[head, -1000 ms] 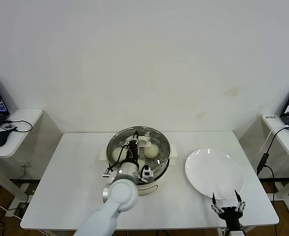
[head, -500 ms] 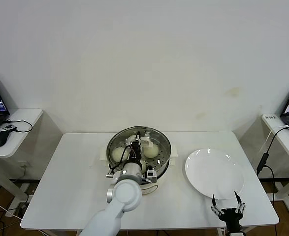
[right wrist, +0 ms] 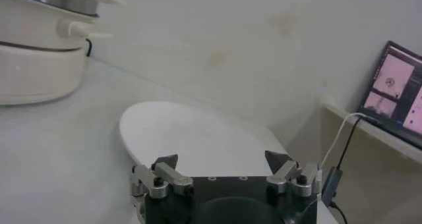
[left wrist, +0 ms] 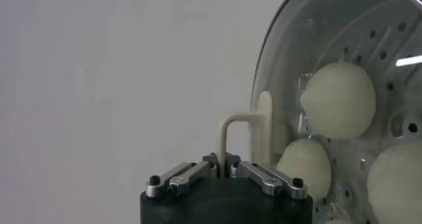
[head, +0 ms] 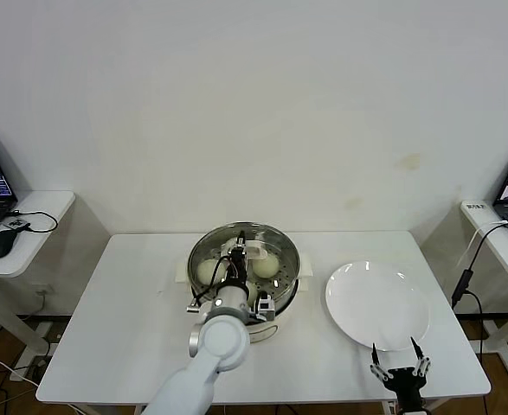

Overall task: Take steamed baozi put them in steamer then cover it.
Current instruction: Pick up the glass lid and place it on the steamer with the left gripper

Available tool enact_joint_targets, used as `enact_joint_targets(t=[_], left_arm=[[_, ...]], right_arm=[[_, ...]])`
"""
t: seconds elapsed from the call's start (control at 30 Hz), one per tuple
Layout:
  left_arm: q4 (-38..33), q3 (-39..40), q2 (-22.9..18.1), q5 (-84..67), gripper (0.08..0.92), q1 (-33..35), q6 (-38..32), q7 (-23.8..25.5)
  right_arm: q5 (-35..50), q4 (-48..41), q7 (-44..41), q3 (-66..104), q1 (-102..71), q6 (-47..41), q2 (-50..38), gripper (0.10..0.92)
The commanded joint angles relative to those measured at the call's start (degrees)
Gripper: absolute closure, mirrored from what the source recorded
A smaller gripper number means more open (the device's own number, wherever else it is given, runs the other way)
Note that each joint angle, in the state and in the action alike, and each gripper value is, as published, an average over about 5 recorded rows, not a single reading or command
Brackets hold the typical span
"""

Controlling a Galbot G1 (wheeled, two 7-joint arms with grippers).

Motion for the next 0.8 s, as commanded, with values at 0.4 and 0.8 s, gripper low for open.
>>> enact_joint_targets(t=[0.4,0.8], left_arm=[[-1.61,-0.30,-1.17,-1.05,0.817,1.26,-0.19,-1.97],[-13.87,-0.47,4.70,-2.80,0.477,10.90,-1.06,-2.53]], right_arm=[[-0.35,0.42,-0.31,-0.33,-0.34,0.05,-0.15,0.202],[-0.60,0.71,-0.62,-0.48,-0.78,0.00,-0.25,0.203]])
